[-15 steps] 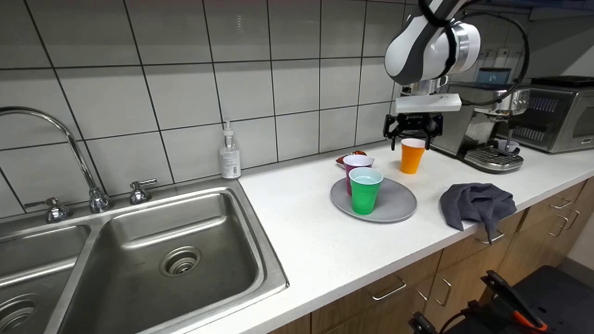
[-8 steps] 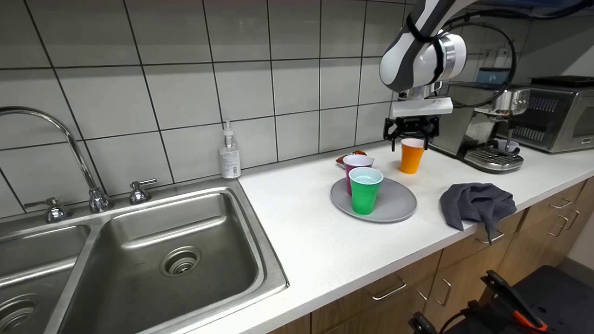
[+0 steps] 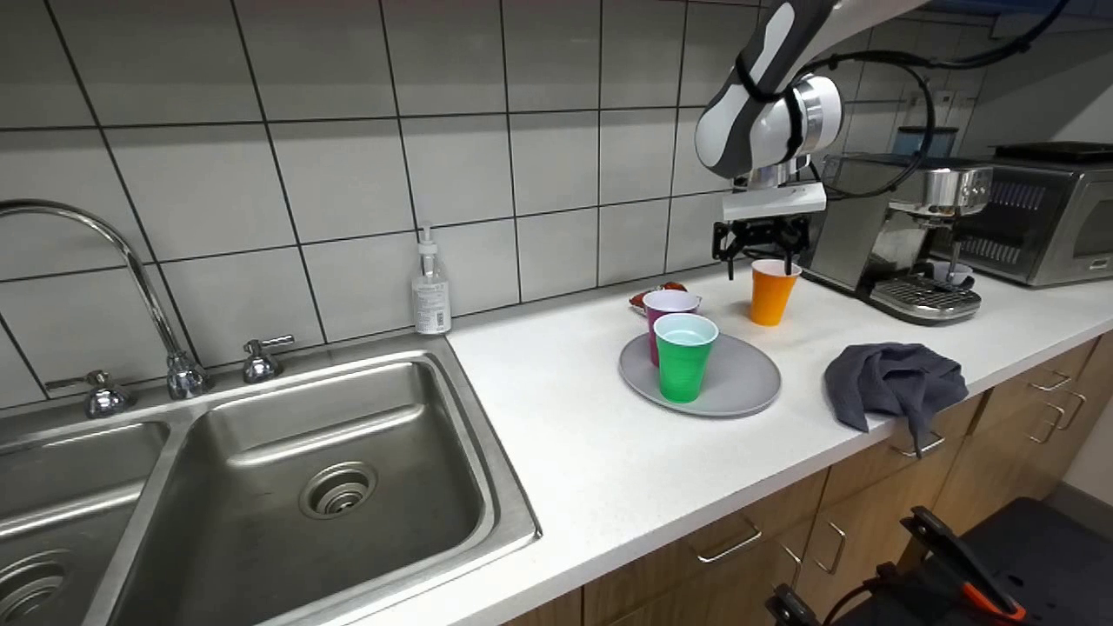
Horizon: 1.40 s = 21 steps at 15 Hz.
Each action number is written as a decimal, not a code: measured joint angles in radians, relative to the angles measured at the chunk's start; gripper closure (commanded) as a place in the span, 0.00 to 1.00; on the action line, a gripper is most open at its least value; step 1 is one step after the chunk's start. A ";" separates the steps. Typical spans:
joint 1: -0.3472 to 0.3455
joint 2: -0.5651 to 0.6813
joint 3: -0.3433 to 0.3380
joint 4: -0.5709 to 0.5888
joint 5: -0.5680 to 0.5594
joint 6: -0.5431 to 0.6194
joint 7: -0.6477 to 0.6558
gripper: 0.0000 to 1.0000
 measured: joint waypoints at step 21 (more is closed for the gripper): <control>-0.082 0.294 -0.001 0.453 0.069 -0.212 0.001 0.00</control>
